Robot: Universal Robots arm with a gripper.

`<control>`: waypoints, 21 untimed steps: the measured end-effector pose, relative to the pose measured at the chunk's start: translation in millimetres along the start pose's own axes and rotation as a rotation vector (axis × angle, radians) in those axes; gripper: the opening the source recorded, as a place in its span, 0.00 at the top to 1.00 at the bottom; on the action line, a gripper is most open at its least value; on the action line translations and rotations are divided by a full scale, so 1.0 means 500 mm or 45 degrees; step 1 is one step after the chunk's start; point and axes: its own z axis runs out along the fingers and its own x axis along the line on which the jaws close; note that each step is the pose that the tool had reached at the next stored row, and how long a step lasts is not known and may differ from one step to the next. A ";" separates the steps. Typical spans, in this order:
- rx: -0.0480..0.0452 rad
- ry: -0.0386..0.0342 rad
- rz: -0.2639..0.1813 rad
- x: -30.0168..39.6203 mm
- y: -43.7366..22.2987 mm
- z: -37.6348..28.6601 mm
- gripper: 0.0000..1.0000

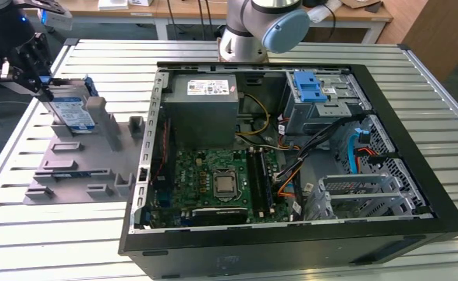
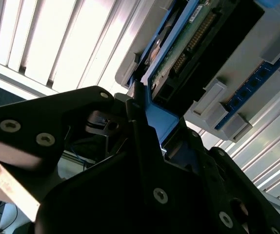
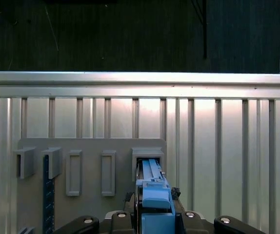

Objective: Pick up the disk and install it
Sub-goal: 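Pick up the disk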

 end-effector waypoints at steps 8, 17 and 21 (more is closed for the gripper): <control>0.000 0.0003 0.013 0.000 0.000 0.000 0.56; 0.000 0.0003 0.021 0.000 0.000 0.000 0.64; 0.001 0.0003 0.021 0.000 0.000 -0.003 0.64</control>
